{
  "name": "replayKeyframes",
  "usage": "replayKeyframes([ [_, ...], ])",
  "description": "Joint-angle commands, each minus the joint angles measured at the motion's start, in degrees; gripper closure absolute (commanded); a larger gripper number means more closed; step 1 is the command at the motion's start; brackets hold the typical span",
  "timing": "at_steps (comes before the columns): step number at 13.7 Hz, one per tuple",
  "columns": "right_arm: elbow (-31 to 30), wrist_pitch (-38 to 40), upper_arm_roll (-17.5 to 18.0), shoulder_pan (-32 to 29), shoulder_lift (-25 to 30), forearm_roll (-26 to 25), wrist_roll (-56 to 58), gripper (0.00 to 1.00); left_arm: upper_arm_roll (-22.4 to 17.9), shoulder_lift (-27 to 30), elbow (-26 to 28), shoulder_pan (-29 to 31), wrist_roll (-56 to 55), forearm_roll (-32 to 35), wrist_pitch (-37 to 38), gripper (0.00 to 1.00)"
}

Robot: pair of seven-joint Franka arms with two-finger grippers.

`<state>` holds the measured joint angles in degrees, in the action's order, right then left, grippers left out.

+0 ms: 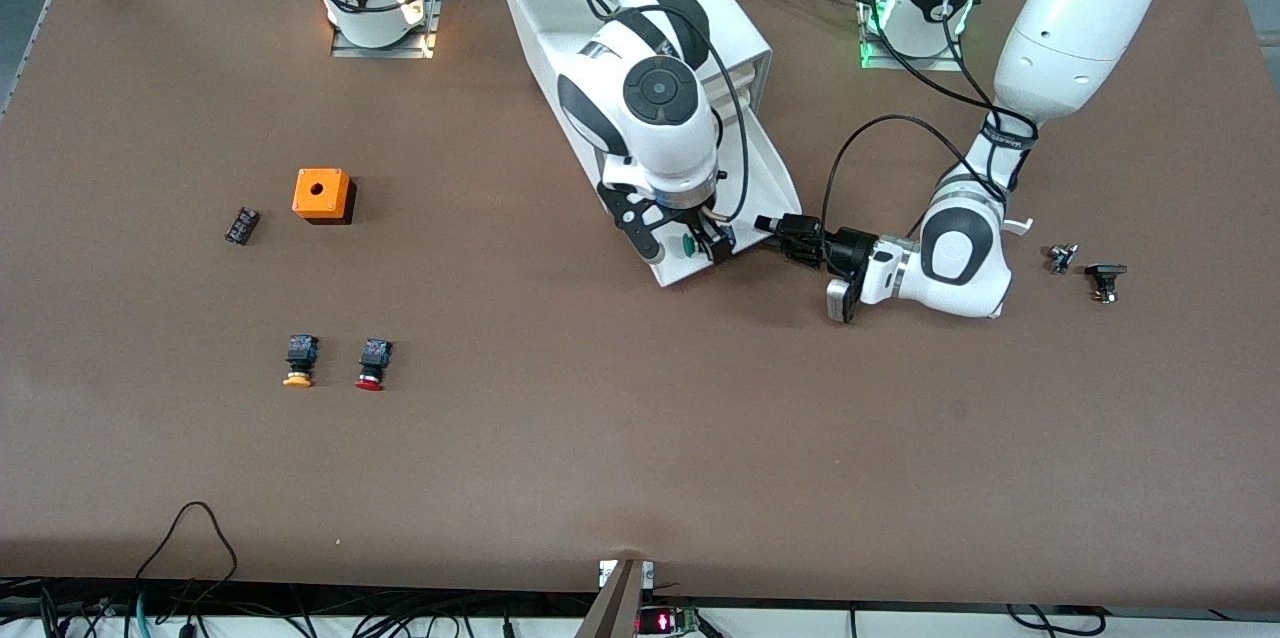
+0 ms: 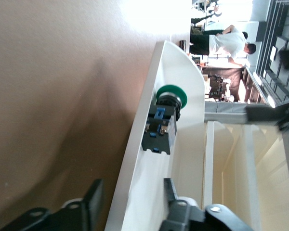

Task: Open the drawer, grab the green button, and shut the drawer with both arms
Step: 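Pull the drawer further with the left gripper while the right gripper reaches in, then grasp the green button with the right gripper while the left gripper withdraws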

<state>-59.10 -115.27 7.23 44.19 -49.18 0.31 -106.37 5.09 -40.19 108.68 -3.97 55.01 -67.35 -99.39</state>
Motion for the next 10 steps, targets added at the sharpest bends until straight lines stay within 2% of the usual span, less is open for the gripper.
replayKeyframes([
  [1, 2.23, -2.84, -0.55, 1.43, -2.93, 0.3, -3.83, 0.0, 0.01, 1.78, -1.88, 1.33, -6.64, 3.35, 3.4, 0.0],
  [4, 2.23, -5.92, -0.55, 2.3, -4.95, 0.3, -6.03, 0.0, 0.01, 2.57, -6.09, 3.35, -14.64, 7.22, 8.15, 0.0],
  [7, 2.23, -7.15, -0.55, 2.92, -6.8, 0.3, -7.96, 0.0, -0.08, 6.25, -6.28, 4.24, -22.98, 10.99, 8.42, 0.0],
  [8, 2.23, -7.68, -0.55, 3.01, -7.24, 0.3, -8.41, 0.0, -0.43, 8.01, -6.46, 4.24, -27.19, 13.97, 8.25, 0.0],
  [10, 2.23, -8.21, -0.47, 3.27, -7.94, 0.3, -8.85, 0.01, -0.61, 11.0, -9.43, 4.15, -37.47, 24.41, 7.89, 0.0],
])
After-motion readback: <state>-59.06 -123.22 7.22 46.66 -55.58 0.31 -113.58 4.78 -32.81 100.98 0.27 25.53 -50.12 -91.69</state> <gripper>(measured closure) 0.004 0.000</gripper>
